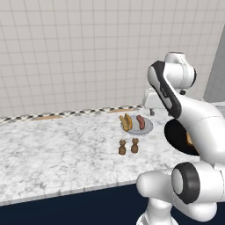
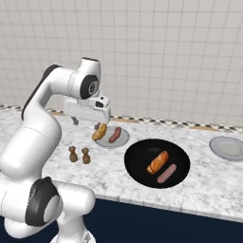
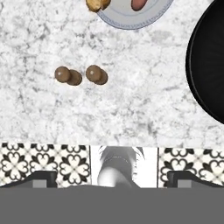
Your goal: Place one bun and one sausage from the bowl on each plate.
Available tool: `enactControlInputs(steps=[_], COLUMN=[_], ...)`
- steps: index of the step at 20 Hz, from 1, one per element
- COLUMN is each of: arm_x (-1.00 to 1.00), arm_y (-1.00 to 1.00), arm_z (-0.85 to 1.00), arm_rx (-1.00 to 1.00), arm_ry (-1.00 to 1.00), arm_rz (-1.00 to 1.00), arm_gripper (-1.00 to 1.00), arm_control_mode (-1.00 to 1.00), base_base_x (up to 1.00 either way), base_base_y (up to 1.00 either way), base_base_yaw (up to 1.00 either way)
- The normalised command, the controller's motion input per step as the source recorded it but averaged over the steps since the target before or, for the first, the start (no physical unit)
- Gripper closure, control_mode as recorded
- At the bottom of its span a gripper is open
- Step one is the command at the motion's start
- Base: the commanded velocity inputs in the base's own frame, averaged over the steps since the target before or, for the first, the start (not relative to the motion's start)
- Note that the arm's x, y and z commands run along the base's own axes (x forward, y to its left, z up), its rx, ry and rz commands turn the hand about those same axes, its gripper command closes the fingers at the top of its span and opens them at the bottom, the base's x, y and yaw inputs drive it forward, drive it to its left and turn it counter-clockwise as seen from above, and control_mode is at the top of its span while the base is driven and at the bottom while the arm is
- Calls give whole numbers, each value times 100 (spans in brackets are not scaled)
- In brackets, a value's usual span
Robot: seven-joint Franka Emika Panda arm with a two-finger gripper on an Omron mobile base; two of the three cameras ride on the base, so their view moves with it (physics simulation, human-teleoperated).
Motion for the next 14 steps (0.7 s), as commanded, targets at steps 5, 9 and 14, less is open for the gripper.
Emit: enactControlInputs(steps=[5, 9, 14], arm_x=[0, 0, 0], arm_y=[0, 0, 0], arm_z=[0, 0, 0], arm_rx=[0, 0, 0], arm_ry=[0, 0, 0], arm_rz=[0, 0, 0], arm_gripper=[-100, -100, -100], arm_control_mode=[-100, 100, 100], base_base_x=[0, 0, -14], base_base_y=[0, -1, -49], base_base_yaw=[0, 0, 0])
